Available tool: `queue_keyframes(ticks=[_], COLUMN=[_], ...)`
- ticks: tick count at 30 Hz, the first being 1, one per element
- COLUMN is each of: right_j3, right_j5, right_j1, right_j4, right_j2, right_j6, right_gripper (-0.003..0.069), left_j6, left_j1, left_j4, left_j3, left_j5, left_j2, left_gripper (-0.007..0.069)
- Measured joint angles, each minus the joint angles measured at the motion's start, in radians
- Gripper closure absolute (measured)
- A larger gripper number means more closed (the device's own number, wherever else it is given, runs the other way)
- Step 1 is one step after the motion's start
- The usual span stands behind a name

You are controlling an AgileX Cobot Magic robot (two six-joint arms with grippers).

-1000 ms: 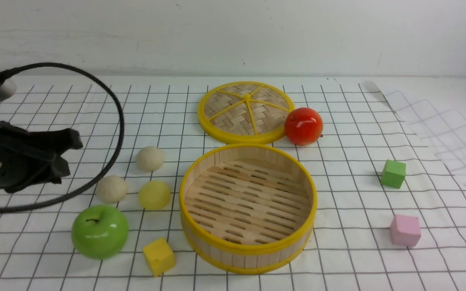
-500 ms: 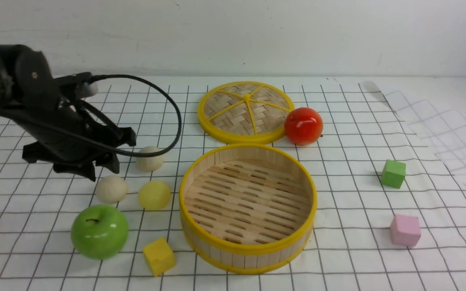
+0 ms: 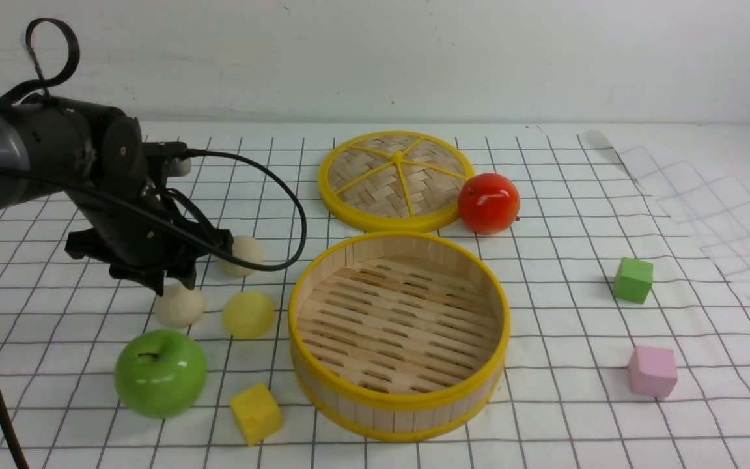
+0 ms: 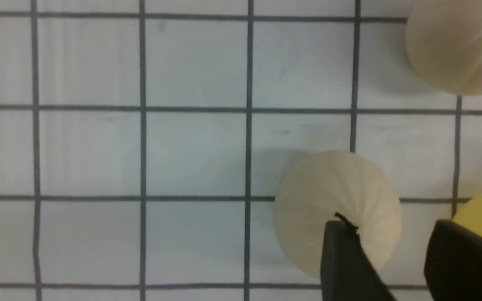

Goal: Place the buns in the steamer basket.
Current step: Use the left arm to grab a steamed stuffed bun

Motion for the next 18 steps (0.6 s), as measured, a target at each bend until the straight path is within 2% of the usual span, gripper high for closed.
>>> queue_keyframes(ticks=[5, 18], right_j3=[0.0, 0.0], right_j5=[0.0, 0.0], right_j1=[0.0, 0.0], right_j4=[0.0, 0.0], right_j2=[0.0, 0.0], right_j6=[0.0, 0.0], right_gripper=[0.0419, 0.0419], left_j6=[0.0, -0.02], left_j1=[0.0, 0.0], left_j4=[0.02, 0.046], left_j3=[0.0, -0.006], left_j5=[-0.025, -0.038], left_j2=[0.01, 0.077], left_gripper=[0.0388, 0.0387])
